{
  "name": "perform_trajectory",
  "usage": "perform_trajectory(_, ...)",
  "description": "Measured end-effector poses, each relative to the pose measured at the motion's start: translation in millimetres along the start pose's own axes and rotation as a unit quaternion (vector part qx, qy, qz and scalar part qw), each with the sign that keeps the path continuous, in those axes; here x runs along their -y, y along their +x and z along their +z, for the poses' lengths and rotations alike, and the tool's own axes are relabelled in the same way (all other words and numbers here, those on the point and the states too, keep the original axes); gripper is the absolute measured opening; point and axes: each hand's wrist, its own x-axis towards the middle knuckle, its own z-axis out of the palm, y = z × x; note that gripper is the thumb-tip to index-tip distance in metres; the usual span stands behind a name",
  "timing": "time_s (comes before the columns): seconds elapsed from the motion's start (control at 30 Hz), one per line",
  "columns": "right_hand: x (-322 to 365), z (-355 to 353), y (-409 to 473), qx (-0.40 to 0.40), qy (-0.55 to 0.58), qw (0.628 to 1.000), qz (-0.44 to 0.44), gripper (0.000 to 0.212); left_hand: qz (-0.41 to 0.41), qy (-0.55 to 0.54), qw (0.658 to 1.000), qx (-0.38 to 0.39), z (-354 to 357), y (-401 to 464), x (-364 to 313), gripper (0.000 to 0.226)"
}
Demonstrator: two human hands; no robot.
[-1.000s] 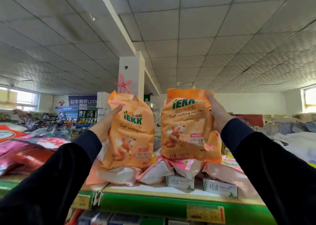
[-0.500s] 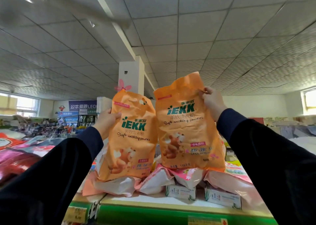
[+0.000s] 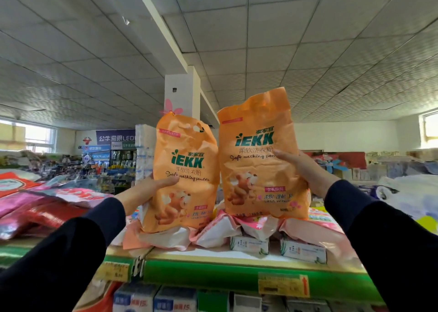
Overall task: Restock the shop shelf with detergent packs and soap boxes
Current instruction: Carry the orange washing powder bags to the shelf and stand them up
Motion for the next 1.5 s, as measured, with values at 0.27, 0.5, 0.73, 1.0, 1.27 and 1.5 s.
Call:
perform_trajectory(0.27,-28,-1,-21,0.008,-0.04,0.997,0.059,0.049,-0.033,-0.098,0.99,-0.093,19,-2,25,0.045)
perform_trajectory(0.5,-36,15,-2,-0.117,-0.042,0.991,0.04,0.03,-0.059,-0.075,0.974,-0.207,36,-1,18,0.022)
perform_trajectory(0.73,-54,23,-2,-0.183,0.014,0.983,0.021,0.037,-0.023,0.081,0.932,-0.351,50,0,22,0.058)
perform_trajectory(1.0,-23,9,11,-0.145,0.034,0.988,-0.036,0.049,0.017,0.052,0.891,-0.451,42,-14,-17,0.055)
perform_trajectory(1.27,14,46,-1,-0.016,0.196,0.98,-0.031,0.046,0.049,0.013,0.853,-0.52,8,-94,-68,0.047)
perform_trajectory(1.5,41,131,-42,0.139,0.3,0.944,-0.009,0.047,0.044,0.049,0.81,-0.583,-28,-204,-102,0.042)
